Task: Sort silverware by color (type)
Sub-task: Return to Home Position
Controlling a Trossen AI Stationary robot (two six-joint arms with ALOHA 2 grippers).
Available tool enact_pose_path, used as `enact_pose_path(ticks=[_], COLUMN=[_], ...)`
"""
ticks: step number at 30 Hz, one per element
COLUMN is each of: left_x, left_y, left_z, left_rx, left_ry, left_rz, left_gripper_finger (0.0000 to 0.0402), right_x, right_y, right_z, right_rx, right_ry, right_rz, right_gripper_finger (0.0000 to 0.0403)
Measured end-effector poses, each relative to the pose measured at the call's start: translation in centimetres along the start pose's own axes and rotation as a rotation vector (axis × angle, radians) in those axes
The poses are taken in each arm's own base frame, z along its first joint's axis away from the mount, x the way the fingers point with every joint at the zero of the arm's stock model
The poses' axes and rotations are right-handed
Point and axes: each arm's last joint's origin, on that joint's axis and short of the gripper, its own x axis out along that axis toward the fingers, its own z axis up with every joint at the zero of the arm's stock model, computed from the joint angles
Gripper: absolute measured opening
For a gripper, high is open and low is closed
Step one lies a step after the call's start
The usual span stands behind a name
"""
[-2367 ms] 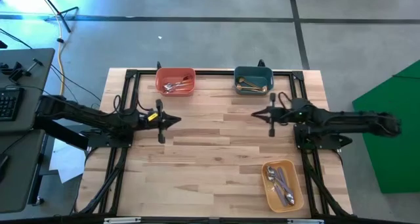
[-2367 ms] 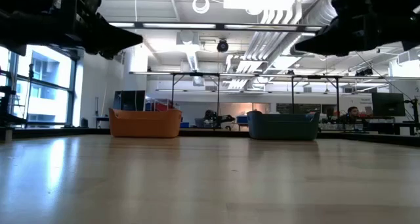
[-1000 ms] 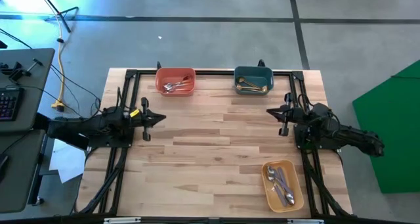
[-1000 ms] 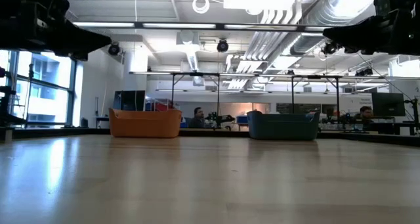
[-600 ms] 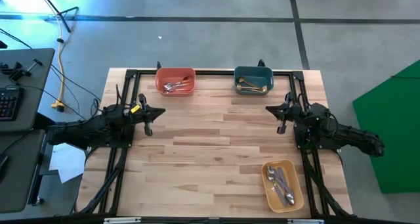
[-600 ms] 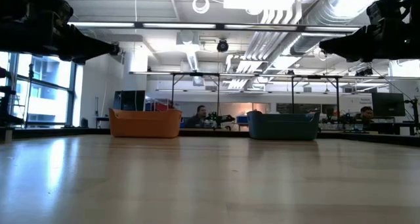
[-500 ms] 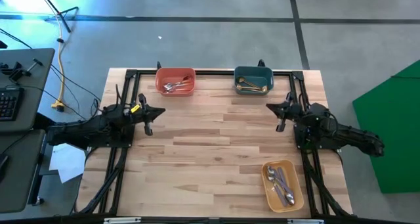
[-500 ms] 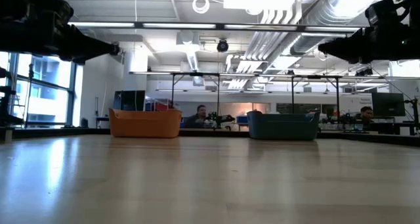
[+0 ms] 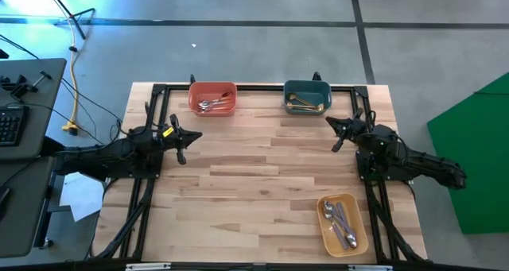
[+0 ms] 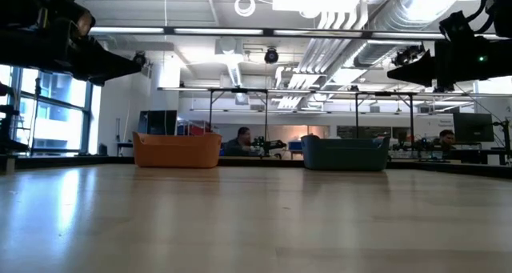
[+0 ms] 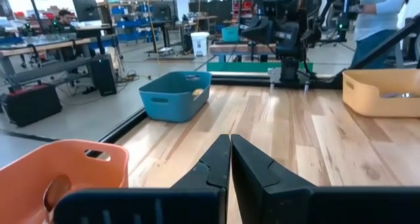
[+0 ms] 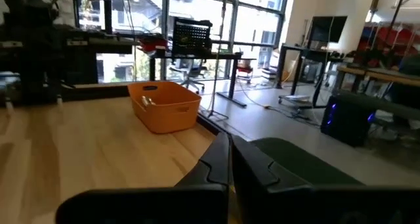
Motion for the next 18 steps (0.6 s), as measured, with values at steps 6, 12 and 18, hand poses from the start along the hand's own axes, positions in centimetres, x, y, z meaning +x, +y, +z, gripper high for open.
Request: enact_pose_path(ticks=[6,12,18], left_x=[0.02,0.02,0.02], left_y=[-0.01,-0.01,-0.01], left_z=[-0.04,-0.04,-0.03], left_rx=[0.001,0.002,0.002], left_ry=[0.005,0.004,0.004], left_rz=[-0.001,-0.001,0.000], left_gripper_finger=[0.0005,0.0005,0.0005], right_x=[0.01,0.01,0.01], right_y=[0.04,0.04,0.04], right_z=[-0.02,-0.03,-0.02], right_rx=[0.086,0.093,0.093], right_ry=[0.002,0.002,0.001], right_rz=[0.010,0.011,0.013], right_gripper_finger=[0.0000,0.0000,0.0000])
